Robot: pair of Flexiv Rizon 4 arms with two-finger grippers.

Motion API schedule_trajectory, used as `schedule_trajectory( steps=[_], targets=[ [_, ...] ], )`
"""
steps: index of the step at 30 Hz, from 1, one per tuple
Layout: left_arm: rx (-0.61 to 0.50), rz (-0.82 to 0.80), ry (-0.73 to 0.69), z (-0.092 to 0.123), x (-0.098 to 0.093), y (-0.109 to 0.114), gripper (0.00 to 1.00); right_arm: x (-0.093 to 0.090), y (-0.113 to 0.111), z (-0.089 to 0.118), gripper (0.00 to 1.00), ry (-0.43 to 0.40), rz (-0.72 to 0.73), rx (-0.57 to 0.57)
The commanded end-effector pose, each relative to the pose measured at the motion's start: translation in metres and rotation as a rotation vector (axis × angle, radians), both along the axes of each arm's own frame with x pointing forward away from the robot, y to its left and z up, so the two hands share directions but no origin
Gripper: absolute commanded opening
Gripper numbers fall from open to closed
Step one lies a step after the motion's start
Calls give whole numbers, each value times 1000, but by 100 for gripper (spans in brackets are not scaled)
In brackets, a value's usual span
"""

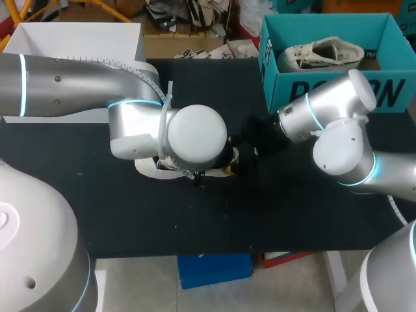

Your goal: Take the shoe out of the shoebox, open the shoe tongue, remove and reinsert the insole, then place the shoe into the shoebox

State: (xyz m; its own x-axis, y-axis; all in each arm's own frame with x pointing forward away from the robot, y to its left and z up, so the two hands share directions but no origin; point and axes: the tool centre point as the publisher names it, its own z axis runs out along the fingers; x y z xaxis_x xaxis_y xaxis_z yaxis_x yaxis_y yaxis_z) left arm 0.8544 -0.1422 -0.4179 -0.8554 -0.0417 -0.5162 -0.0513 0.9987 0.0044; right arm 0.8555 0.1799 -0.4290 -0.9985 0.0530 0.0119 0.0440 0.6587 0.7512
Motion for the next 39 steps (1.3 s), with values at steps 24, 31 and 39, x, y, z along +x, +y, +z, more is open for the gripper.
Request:
schedule_trajectory(
  steps=[24,31,39],
  targets=[
    [-139,-65,259,-21,15,-3,0,-2,2,0,0,2,1,-4],
    [-191,-86,308,-10,19,-2,0,-2,2,0,0,2,1,-4],
    [-231,-116,330,5,20,-4,0,-2,2,0,0,2,1,-4]
  ],
)
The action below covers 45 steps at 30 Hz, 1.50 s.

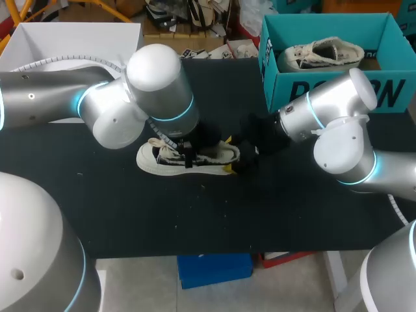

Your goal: Take the shoe out of the shoebox, open the shoe tongue, remove and reinsert the insole, then place the shoe into the shoebox

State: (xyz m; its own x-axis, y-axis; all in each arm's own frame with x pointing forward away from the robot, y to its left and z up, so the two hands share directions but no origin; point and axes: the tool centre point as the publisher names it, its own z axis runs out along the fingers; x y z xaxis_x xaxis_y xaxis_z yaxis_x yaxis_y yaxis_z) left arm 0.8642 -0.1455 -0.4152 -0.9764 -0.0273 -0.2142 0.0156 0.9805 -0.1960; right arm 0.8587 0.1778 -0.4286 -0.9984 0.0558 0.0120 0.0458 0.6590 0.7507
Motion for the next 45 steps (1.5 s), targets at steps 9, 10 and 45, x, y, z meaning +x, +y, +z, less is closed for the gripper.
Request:
schedule_trajectory(
  steps=[9,10,45],
  targets=[
    [-56,-36,36,10,9,-3,0,-6,4,0,0,2,4,-3],
    [-56,-36,37,10,9,-3,0,-6,4,0,0,2,4,-3],
    [-225,-125,80,38,-11,5,0,-6,4,0,0,2,4,-3]
  ],
)
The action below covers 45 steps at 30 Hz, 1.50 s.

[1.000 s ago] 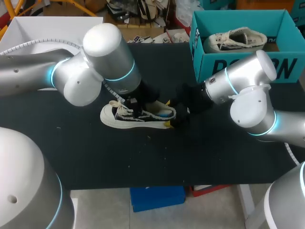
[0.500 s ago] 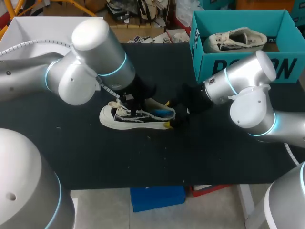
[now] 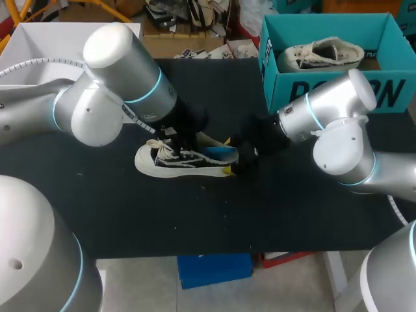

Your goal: Take the shoe out of the shoebox, open the shoe tongue, remove and reinsert the insole, then place the shoe into the shoebox

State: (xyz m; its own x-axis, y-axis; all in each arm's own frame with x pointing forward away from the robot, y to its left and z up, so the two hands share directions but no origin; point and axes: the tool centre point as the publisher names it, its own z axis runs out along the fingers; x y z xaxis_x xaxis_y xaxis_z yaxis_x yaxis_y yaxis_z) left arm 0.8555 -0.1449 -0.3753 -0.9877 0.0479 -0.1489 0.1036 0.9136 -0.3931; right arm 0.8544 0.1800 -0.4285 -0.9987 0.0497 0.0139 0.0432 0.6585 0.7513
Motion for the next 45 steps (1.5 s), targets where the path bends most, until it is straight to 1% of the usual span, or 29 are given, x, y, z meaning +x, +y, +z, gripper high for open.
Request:
schedule_trajectory(
  steps=[1,6,9,14,16,17,19,21,23,26,29,33,36,41,45],
  targets=[
    [-23,-13,11,-1,-3,4,0,-1,2,0,0,0,-3,-4],
    [-31,-31,4,-2,-5,-2,0,-1,2,0,0,0,-3,-4],
    [-19,-35,6,-8,-2,-8,0,-1,2,0,0,0,-3,-4],
    [37,-62,-4,-20,1,-20,0,-1,2,0,0,0,-3,-4],
    [68,-80,-22,-28,-1,-28,18,-1,2,0,0,0,-3,-4],
    [76,-88,-23,-30,-1,-30,22,-1,2,0,0,0,-3,-4],
    [95,-89,-52,-31,-3,-33,25,-1,2,0,0,0,-3,-4],
    [96,-89,-61,-31,-4,-33,35,-1,2,0,0,0,-3,-4],
    [103,-87,-81,-29,-5,-32,38,-1,2,0,0,0,-3,-4],
    [106,-76,-105,-25,-9,-27,40,-1,2,0,0,0,-3,-4],
    [120,-55,-136,-26,-14,-22,40,-1,2,0,0,0,-3,-4],
    [149,10,-227,-28,-21,-18,39,-1,2,0,0,0,-3,-4],
    [153,41,-259,-29,-24,-17,37,-1,2,0,0,0,-3,-4],
    [149,54,-271,-32,-24,-19,34,-1,2,0,0,0,-3,-4],
    [135,69,-279,-32,-19,-23,32,-1,2,0,0,0,-3,-4]
  ],
)
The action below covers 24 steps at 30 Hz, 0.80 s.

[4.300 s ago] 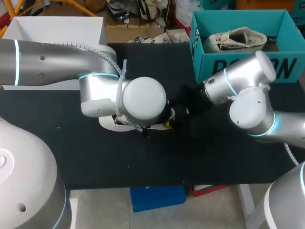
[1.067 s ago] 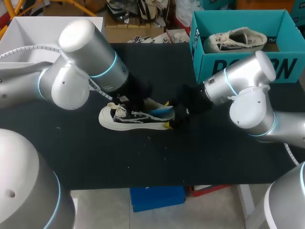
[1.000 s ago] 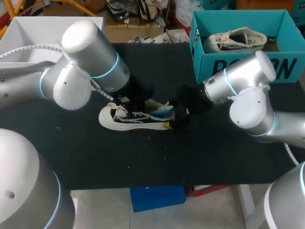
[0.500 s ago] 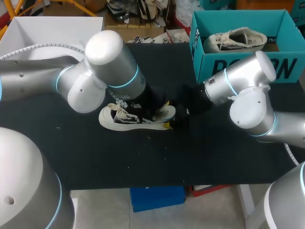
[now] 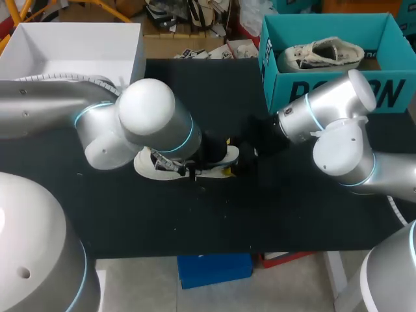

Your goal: Take the shoe out of the shoebox, open the shoe tongue, remove and reinsert the insole, then place the shoe into the shoebox

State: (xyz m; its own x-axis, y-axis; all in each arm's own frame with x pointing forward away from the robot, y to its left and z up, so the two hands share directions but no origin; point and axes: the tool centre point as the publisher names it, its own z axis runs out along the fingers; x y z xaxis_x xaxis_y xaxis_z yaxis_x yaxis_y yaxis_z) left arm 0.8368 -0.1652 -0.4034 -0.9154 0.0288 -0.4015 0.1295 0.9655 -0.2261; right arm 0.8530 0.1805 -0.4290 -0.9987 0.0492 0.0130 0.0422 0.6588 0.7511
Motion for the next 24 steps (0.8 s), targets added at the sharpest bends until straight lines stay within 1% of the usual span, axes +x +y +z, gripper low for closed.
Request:
schedule_trajectory(
  steps=[1,9,19,24],
  targets=[
    [-12,9,-15,-4,1,-4,32,0,1,0,0,1,-3,-4],
    [-41,17,-33,0,6,-13,31,0,1,0,0,1,-3,-4],
    [-67,5,-37,6,6,-22,29,0,1,0,0,1,-3,-4],
    [-74,0,-40,7,6,-28,26,0,1,0,0,1,-3,-4]
  ],
)
